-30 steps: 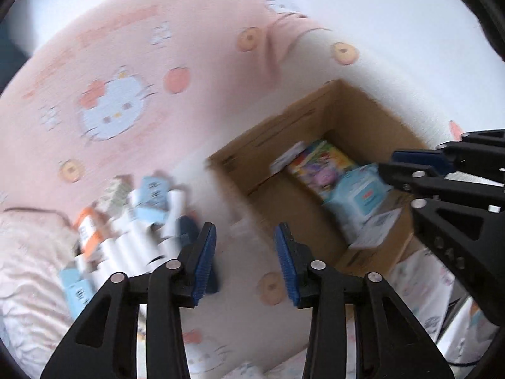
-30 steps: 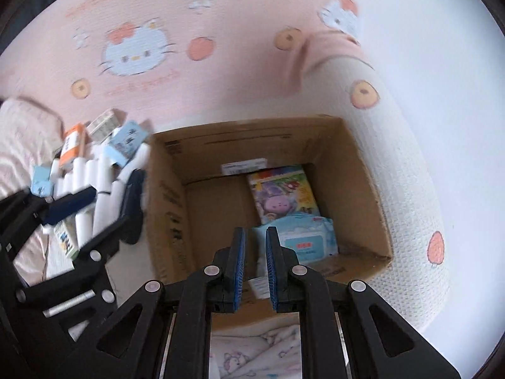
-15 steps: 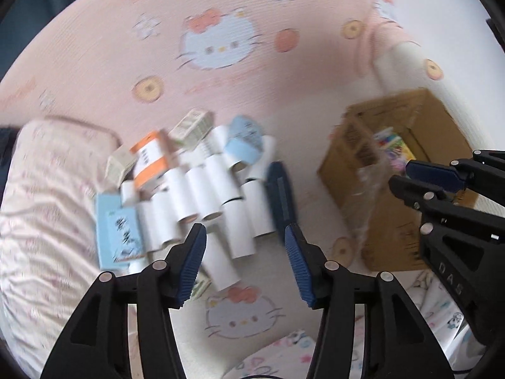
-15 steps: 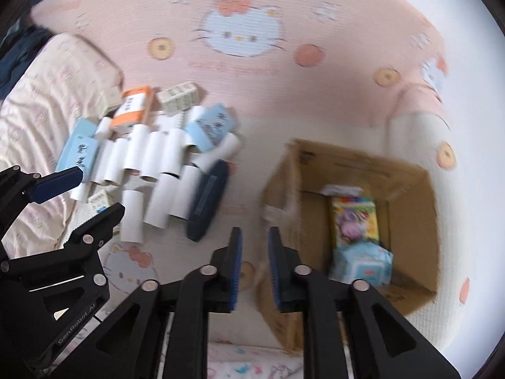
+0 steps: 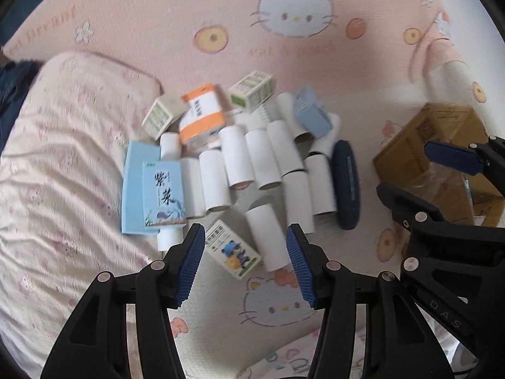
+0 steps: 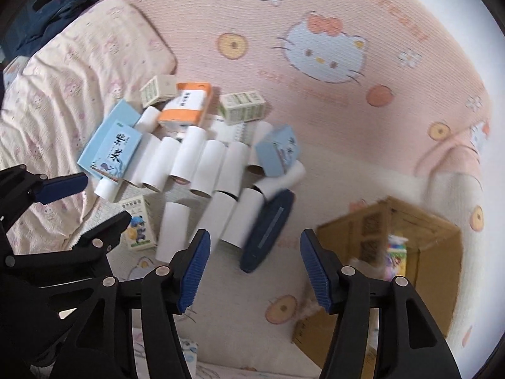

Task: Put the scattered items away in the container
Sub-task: 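Lower the right gripper onto the white mosquito liquid box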

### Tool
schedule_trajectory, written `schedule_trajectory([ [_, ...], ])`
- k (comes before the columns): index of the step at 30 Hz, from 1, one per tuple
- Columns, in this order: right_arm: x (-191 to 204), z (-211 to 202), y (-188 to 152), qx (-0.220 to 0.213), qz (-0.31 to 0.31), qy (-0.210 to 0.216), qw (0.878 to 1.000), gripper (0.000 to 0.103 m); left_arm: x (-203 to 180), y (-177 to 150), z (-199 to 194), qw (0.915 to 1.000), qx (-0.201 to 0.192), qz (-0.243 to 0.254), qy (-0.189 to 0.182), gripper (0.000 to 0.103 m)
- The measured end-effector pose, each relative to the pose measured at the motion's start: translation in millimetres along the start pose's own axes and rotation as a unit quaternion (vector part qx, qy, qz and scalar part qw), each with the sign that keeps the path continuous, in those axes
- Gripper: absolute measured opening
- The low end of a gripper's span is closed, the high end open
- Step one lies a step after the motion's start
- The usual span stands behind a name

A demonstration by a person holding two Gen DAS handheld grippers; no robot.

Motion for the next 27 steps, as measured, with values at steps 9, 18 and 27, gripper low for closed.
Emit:
schedule_trajectory([
  [9, 25, 50, 1, -0.051, 0.026, 0.037, 0.998, 0.057, 37, -14, 60, 0.9981, 0.019, -0.040, -0.042, 0.058],
  [18, 42, 101, -25, -0.048, 0.064, 0.079, 0.994, 0.058, 85, -42, 116, 0.9790, 0.050, -0.164, -0.110, 0.058],
  [27, 83, 114, -27, -0.059, 0.054, 0.117, 0.990, 0.058, 104, -51, 122, 0.9698, 0.034, -0.200, -0.136, 0.058],
])
Point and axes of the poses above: each gripper's, at about its wrist camera, not at the fingertips, and z roughly the way its jaws point, x to its left, y to its top, the point moved 4 cm from there along z, roughly the way its jaws point, and after that the axes turned 6 degrees about -z, right-handed, at the moved point
